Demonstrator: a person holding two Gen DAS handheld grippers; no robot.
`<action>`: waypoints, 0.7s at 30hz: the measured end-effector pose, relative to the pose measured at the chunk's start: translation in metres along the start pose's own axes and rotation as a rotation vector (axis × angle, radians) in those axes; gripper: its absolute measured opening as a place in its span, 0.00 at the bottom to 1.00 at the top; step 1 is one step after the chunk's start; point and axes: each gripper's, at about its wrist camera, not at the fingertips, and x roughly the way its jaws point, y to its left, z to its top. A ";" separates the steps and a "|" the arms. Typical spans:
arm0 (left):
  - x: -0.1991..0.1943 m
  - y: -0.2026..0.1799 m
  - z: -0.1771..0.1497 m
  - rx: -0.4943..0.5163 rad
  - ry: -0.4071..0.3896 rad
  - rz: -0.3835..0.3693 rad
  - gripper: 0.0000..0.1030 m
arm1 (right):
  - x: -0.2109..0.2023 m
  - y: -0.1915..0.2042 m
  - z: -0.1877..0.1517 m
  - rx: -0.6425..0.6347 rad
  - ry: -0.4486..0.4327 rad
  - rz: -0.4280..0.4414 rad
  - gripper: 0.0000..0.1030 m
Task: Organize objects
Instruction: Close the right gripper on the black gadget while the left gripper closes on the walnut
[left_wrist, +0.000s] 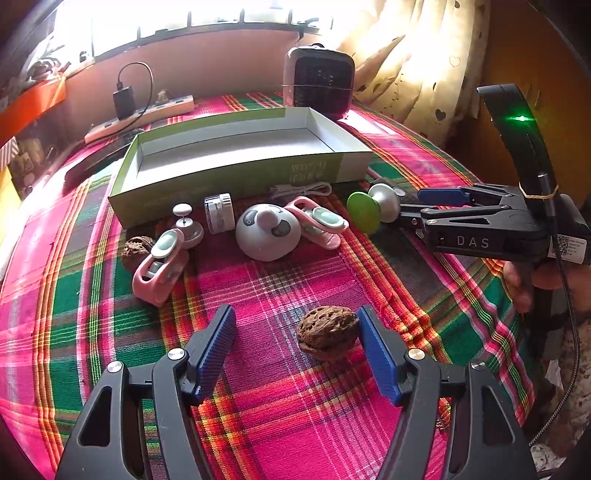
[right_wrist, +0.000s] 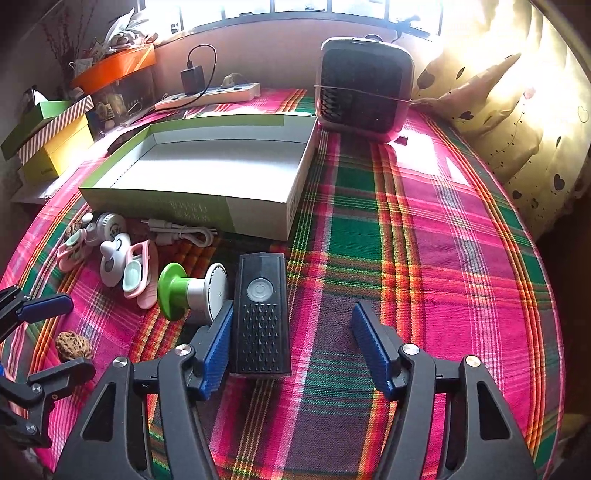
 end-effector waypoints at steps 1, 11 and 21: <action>0.000 0.000 0.000 -0.001 0.000 -0.001 0.65 | 0.000 0.000 0.000 -0.001 0.000 0.000 0.58; -0.001 0.000 0.000 0.014 -0.004 0.017 0.59 | -0.002 0.004 0.000 -0.012 -0.010 0.008 0.42; -0.002 0.001 -0.002 0.022 -0.006 0.037 0.49 | -0.002 0.004 0.000 -0.009 -0.012 0.008 0.34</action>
